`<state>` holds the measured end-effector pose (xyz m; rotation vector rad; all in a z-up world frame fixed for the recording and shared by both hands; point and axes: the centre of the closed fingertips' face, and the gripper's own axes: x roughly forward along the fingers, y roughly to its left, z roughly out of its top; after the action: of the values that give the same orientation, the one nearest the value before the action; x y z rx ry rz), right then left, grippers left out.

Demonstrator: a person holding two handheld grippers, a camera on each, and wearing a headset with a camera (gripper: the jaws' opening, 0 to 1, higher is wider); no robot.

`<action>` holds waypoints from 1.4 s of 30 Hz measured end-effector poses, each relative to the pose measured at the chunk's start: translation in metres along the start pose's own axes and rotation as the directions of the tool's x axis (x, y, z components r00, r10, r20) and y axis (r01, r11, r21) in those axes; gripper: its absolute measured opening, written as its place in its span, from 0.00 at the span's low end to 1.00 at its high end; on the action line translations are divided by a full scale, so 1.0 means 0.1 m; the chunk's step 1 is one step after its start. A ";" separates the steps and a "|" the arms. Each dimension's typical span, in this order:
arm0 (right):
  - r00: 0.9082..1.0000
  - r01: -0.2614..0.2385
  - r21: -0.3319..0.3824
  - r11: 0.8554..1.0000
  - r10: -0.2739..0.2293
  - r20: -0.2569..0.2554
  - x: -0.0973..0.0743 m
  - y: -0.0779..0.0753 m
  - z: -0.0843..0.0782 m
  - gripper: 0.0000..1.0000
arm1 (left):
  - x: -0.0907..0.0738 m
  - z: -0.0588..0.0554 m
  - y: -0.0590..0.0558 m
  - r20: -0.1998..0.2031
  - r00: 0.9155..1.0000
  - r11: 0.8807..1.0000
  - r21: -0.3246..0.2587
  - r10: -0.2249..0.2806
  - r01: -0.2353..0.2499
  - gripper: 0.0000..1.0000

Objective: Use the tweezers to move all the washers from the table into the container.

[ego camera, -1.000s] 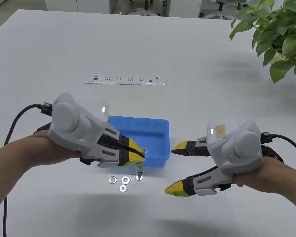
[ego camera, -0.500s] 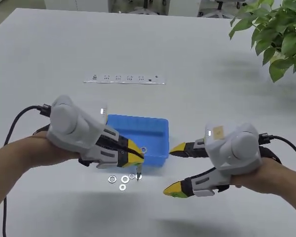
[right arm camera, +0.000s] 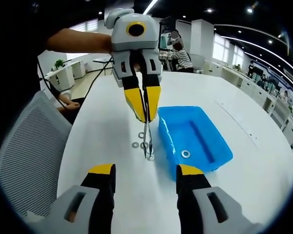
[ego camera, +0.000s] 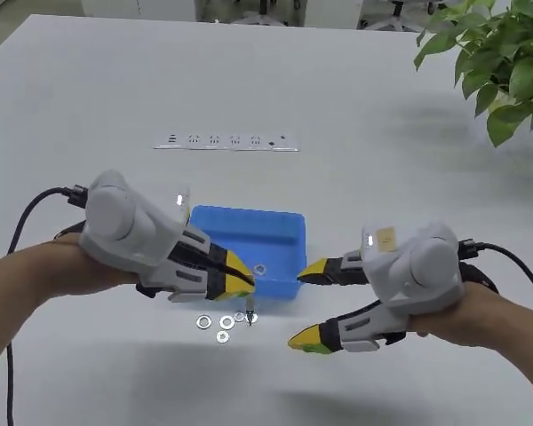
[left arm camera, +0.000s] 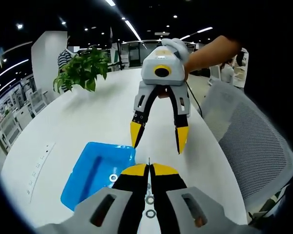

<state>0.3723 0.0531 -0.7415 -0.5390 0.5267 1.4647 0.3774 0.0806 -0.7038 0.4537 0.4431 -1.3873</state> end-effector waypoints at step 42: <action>0.995 -0.086 -0.138 0.987 0.076 -0.072 0.58 -0.01 0.14 0.15 | 0.00 0.00 -0.03 -0.018 1.000 1.000 0.004 -0.010 0.010 0.06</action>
<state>0.3760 0.1071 -0.7676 -0.6863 0.5041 1.5740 0.3745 0.0804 -0.7035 0.4677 0.4578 -1.3944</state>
